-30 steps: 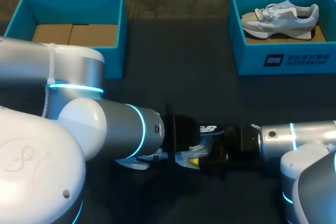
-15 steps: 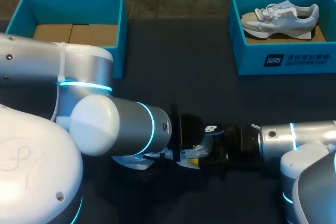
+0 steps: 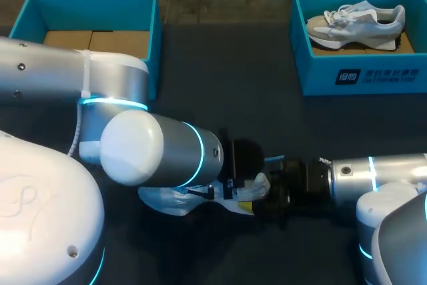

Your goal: Take the shoe out of the shoebox, open the shoe tongue, remove and reinsert the insole, then place the shoe into the shoebox

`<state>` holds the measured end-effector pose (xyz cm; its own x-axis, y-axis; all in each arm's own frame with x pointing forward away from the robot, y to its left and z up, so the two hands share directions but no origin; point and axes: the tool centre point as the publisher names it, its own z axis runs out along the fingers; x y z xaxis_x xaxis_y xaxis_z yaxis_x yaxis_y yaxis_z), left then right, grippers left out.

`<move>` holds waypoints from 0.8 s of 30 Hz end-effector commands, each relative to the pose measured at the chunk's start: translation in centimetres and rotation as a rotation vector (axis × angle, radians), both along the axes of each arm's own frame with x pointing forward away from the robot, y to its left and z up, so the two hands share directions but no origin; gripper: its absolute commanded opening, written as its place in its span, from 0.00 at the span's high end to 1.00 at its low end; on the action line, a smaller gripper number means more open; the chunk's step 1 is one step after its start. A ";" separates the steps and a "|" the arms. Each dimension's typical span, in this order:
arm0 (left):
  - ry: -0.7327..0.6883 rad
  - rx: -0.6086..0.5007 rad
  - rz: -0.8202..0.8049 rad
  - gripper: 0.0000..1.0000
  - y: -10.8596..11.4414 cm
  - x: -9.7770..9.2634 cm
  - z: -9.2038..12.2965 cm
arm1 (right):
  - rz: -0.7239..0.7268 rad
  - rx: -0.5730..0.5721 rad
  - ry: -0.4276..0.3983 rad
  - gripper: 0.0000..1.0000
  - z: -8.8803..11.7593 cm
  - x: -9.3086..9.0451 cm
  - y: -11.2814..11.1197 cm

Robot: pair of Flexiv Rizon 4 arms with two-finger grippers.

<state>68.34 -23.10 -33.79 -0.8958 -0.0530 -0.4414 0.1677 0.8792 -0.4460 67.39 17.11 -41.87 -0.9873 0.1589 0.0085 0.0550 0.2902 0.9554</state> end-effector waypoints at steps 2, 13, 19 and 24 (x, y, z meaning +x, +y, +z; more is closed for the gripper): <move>0.038 0.005 -0.007 1.00 -0.3 0.3 0.3 | 0.000 -0.004 0.001 1.00 0.1 0.0 0.2; 0.093 0.026 -0.046 1.00 -2.0 -1.0 3.2 | 0.000 -0.004 0.001 1.00 0.1 0.0 0.2; 0.152 0.047 -0.072 1.00 -3.4 -1.2 4.8 | 0.000 -0.004 0.001 1.00 0.1 0.0 0.2; 0.225 0.022 -0.097 1.00 -4.2 -1.0 6.8 | 0.000 -0.004 0.001 1.00 0.1 0.0 0.2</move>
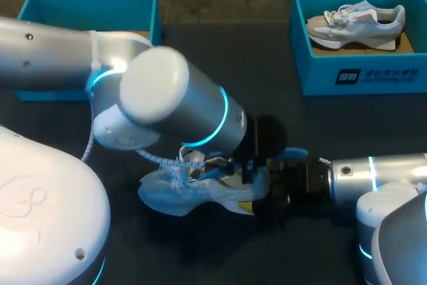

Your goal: Take the shoe out of the shoebox, open the shoe tongue, remove and reinsert the insole, then place the shoe into the shoebox

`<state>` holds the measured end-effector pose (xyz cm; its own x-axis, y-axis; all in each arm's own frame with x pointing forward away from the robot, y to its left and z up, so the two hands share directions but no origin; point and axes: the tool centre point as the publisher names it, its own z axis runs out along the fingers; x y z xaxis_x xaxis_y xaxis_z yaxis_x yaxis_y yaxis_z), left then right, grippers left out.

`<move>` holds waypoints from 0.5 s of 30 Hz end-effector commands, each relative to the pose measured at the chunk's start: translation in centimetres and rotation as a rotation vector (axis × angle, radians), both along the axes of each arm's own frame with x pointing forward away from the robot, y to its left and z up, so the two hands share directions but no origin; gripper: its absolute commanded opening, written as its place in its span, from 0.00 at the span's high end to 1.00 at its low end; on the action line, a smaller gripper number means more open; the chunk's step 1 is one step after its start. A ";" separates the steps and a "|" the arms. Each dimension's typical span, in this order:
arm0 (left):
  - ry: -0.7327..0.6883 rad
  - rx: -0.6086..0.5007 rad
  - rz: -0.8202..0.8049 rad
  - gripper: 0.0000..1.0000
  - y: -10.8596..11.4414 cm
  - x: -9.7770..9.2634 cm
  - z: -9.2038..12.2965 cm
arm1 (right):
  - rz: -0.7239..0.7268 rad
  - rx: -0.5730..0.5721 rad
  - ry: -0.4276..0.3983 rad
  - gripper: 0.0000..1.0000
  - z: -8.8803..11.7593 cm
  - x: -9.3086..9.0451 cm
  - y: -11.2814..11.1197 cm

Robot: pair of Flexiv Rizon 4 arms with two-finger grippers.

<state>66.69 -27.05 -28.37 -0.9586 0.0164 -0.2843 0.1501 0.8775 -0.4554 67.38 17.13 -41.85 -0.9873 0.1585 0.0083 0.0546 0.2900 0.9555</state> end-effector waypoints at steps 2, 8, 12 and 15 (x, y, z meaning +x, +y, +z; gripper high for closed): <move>0.087 -0.019 -0.044 1.00 -0.5 0.8 2.3 | -0.001 -0.004 0.001 1.00 0.1 0.0 0.1; 0.198 -0.096 -0.112 1.00 -1.3 1.0 5.6 | -0.001 -0.004 0.001 1.00 0.1 0.0 0.1; 0.291 -0.155 -0.181 1.00 -2.1 0.6 8.7 | -0.001 -0.004 0.001 1.00 0.1 0.0 0.1; 0.340 -0.198 -0.223 1.00 -2.6 0.0 11.3 | -0.001 -0.004 0.001 1.00 0.1 0.0 0.1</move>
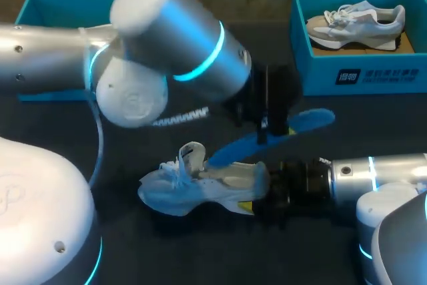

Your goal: Take the shoe out of the shoebox, open the shoe tongue, remove and reinsert the insole, then place the shoe into the shoebox

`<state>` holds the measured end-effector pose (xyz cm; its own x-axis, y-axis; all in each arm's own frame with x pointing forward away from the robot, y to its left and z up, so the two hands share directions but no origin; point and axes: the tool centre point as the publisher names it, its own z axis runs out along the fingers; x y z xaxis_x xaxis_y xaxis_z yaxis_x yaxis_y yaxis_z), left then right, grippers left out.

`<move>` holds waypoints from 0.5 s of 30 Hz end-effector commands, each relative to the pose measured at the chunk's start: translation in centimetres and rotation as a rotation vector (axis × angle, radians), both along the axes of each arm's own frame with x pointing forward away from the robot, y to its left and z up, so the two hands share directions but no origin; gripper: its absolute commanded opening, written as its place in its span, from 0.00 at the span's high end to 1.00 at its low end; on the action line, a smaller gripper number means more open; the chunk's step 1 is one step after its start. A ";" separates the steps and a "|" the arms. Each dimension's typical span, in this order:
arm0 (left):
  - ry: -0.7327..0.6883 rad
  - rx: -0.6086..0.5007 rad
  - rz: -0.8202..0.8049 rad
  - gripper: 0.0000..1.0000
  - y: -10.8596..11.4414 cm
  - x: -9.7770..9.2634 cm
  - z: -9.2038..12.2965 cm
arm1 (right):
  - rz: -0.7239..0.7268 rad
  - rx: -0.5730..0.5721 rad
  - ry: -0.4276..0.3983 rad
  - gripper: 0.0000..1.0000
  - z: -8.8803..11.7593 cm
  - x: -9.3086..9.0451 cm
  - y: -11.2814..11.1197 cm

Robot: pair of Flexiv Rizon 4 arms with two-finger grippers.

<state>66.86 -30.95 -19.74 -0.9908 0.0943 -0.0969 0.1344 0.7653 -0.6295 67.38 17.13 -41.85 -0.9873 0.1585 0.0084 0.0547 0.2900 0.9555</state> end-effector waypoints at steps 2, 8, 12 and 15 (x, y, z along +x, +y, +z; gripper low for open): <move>0.148 -0.054 -0.150 1.00 0.5 -0.3 5.2 | 0.000 -0.004 0.001 1.00 0.1 0.0 0.1; 0.151 -0.102 -0.174 1.00 0.0 -0.7 9.3 | 0.000 -0.004 0.001 1.00 0.1 0.0 0.1; 0.151 -0.102 -0.174 1.00 0.0 -0.7 9.3 | 0.000 -0.004 0.001 1.00 0.1 0.0 0.1; 0.151 -0.102 -0.174 1.00 0.0 -0.7 9.3 | 0.000 -0.004 0.001 1.00 0.1 0.0 0.1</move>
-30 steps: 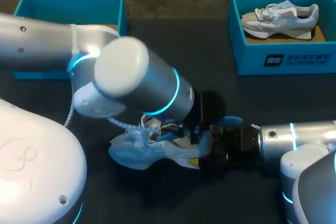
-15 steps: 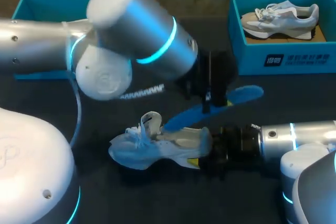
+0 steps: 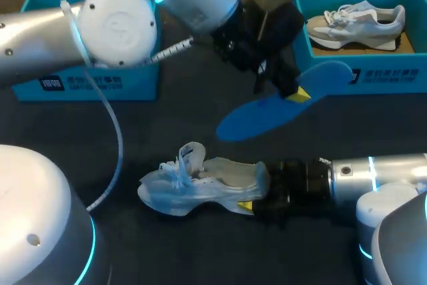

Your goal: Take the shoe out of the shoebox, open the shoe tongue, remove and reinsert the insole, then place the shoe into the shoebox

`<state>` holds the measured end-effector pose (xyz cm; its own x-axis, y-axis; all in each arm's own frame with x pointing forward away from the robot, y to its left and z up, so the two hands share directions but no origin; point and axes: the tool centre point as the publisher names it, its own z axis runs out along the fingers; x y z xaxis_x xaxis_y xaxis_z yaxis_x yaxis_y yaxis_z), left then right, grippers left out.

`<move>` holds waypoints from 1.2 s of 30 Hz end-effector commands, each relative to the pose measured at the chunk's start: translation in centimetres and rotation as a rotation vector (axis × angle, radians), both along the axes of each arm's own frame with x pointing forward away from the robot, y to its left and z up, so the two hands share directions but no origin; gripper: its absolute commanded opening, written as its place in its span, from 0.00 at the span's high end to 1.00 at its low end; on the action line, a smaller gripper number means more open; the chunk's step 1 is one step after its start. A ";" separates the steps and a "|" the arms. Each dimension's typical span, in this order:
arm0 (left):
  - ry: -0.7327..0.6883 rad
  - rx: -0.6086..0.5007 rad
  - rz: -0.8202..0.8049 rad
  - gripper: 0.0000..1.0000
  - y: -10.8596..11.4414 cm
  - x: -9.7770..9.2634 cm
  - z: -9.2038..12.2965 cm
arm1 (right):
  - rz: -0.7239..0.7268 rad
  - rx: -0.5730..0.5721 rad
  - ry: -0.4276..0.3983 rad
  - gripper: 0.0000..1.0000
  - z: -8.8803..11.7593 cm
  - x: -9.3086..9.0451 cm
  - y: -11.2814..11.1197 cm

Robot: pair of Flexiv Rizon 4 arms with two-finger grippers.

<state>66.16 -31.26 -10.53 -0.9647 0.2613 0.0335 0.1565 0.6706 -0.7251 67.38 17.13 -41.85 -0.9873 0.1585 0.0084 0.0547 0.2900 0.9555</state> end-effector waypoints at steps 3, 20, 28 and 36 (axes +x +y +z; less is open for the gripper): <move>-0.001 0.000 -0.001 1.00 0.3 0.0 0.1 | -0.001 -0.004 0.001 1.00 0.1 0.0 0.1; 0.059 -0.195 0.124 1.00 2.8 -0.2 5.3 | -0.001 -0.004 0.001 1.00 0.1 0.0 0.1; 0.113 -0.342 0.115 1.00 4.1 0.9 10.5 | -0.001 -0.004 0.001 1.00 0.1 0.0 0.1; 0.113 -0.342 0.115 1.00 4.1 0.9 10.5 | -0.001 -0.004 0.001 1.00 0.1 0.0 0.1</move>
<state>67.19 -27.38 0.21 -0.9832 0.1673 0.0730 0.0003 0.4013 -0.9159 67.38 17.13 -41.85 -0.9873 0.1585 0.0083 0.0546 0.2900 0.9555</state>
